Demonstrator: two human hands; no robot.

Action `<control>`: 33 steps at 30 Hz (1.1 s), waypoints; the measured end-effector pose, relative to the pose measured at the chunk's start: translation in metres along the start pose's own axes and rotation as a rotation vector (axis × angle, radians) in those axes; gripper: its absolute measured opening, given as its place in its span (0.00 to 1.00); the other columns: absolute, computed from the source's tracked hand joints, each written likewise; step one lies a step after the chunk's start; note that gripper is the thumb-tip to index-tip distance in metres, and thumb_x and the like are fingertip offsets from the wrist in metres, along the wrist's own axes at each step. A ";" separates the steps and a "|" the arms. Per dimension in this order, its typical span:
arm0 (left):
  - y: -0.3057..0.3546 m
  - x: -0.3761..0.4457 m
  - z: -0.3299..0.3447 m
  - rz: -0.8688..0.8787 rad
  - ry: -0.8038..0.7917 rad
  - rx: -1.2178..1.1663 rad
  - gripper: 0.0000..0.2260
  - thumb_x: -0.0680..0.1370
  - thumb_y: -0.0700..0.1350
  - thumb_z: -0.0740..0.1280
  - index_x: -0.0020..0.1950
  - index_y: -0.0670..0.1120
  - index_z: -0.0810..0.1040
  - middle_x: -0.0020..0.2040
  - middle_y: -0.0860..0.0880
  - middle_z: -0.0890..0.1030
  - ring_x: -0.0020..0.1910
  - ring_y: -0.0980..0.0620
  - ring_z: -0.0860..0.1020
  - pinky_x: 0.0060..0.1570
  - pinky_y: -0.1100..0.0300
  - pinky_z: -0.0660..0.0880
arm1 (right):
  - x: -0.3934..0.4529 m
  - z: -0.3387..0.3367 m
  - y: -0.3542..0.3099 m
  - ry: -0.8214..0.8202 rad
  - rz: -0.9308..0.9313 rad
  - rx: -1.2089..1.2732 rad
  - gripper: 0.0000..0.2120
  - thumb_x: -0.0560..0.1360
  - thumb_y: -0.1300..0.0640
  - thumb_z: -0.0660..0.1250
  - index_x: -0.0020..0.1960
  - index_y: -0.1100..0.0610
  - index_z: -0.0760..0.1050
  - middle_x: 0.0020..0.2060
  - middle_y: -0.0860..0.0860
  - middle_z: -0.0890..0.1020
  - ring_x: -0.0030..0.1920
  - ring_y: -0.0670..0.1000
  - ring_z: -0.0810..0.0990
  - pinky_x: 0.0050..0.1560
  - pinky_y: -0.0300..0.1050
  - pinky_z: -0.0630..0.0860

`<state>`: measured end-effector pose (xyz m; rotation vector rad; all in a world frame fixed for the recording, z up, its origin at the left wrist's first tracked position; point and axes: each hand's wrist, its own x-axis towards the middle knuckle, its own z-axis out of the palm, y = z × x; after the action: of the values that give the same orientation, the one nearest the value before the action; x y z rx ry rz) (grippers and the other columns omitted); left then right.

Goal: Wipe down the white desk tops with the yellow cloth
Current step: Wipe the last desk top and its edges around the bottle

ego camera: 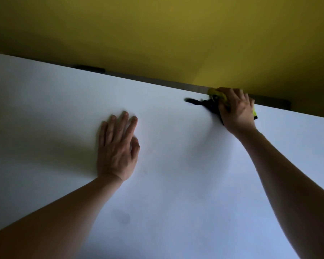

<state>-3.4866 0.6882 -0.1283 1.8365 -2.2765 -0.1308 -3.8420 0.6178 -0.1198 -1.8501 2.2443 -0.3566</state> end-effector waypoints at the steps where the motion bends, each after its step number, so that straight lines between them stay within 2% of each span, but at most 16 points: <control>1: 0.000 0.000 0.001 -0.002 0.005 0.001 0.25 0.83 0.47 0.56 0.82 0.48 0.67 0.83 0.46 0.64 0.81 0.37 0.62 0.80 0.38 0.57 | 0.001 0.002 0.000 0.012 0.028 0.000 0.22 0.75 0.48 0.58 0.67 0.49 0.75 0.55 0.60 0.76 0.56 0.63 0.73 0.59 0.57 0.66; 4: 0.002 0.000 0.001 0.002 0.020 0.002 0.25 0.83 0.47 0.57 0.82 0.48 0.67 0.83 0.46 0.64 0.81 0.37 0.63 0.80 0.38 0.57 | 0.004 0.012 -0.029 0.052 0.050 0.003 0.22 0.74 0.47 0.59 0.66 0.49 0.76 0.55 0.60 0.77 0.57 0.64 0.74 0.59 0.59 0.67; 9: 0.000 -0.002 0.001 0.008 0.015 0.018 0.25 0.83 0.47 0.57 0.82 0.49 0.67 0.83 0.46 0.64 0.81 0.37 0.62 0.80 0.38 0.56 | 0.024 0.047 -0.131 -0.028 -0.035 0.002 0.22 0.74 0.44 0.60 0.66 0.46 0.74 0.57 0.55 0.78 0.60 0.60 0.74 0.58 0.55 0.65; 12: -0.002 -0.002 0.000 0.003 0.017 0.007 0.26 0.83 0.47 0.57 0.82 0.49 0.66 0.83 0.46 0.64 0.81 0.37 0.62 0.81 0.39 0.56 | 0.029 0.057 -0.159 -0.060 -0.122 0.033 0.20 0.77 0.45 0.60 0.67 0.47 0.73 0.56 0.54 0.77 0.59 0.60 0.74 0.58 0.55 0.65; 15: -0.001 -0.002 0.000 0.008 0.014 -0.001 0.26 0.82 0.47 0.58 0.82 0.48 0.67 0.83 0.45 0.64 0.81 0.36 0.62 0.81 0.39 0.55 | 0.027 0.049 -0.132 -0.076 -0.139 0.037 0.23 0.76 0.44 0.58 0.69 0.47 0.73 0.57 0.55 0.78 0.59 0.60 0.75 0.58 0.55 0.67; 19: 0.002 -0.002 -0.002 0.006 0.019 -0.003 0.25 0.82 0.46 0.59 0.80 0.46 0.70 0.82 0.43 0.66 0.79 0.34 0.65 0.80 0.38 0.57 | 0.007 0.017 -0.043 0.002 -0.016 -0.015 0.25 0.72 0.43 0.56 0.67 0.47 0.75 0.56 0.57 0.78 0.58 0.62 0.75 0.57 0.55 0.67; 22: 0.014 0.005 -0.003 -0.076 0.013 0.003 0.24 0.79 0.45 0.60 0.75 0.44 0.73 0.79 0.40 0.69 0.76 0.33 0.67 0.78 0.38 0.58 | -0.005 -0.009 0.026 0.046 0.079 -0.025 0.25 0.72 0.45 0.55 0.66 0.49 0.76 0.54 0.59 0.77 0.57 0.63 0.74 0.60 0.56 0.67; 25: 0.046 0.013 0.003 -0.141 0.014 -0.044 0.25 0.77 0.43 0.59 0.74 0.39 0.72 0.77 0.37 0.70 0.75 0.32 0.68 0.78 0.39 0.59 | -0.004 -0.011 0.044 0.072 0.096 -0.018 0.24 0.73 0.46 0.55 0.65 0.51 0.76 0.52 0.59 0.77 0.56 0.63 0.74 0.61 0.56 0.66; 30: 0.135 0.003 0.021 0.191 -0.100 -0.115 0.28 0.78 0.46 0.59 0.79 0.42 0.70 0.81 0.41 0.66 0.80 0.36 0.64 0.80 0.41 0.58 | -0.006 -0.009 0.050 0.081 0.018 0.001 0.22 0.75 0.48 0.57 0.66 0.50 0.75 0.52 0.59 0.77 0.54 0.63 0.73 0.59 0.56 0.66; 33: 0.179 0.005 0.030 0.241 -0.138 -0.108 0.27 0.80 0.47 0.59 0.80 0.44 0.69 0.82 0.42 0.65 0.81 0.37 0.63 0.80 0.41 0.58 | -0.004 -0.015 0.055 0.026 -0.049 0.032 0.23 0.75 0.46 0.56 0.68 0.49 0.72 0.54 0.57 0.77 0.56 0.62 0.74 0.58 0.56 0.66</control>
<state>-3.6648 0.7200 -0.1211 1.5310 -2.5080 -0.3433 -3.8975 0.6327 -0.1231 -1.8975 2.2006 -0.4246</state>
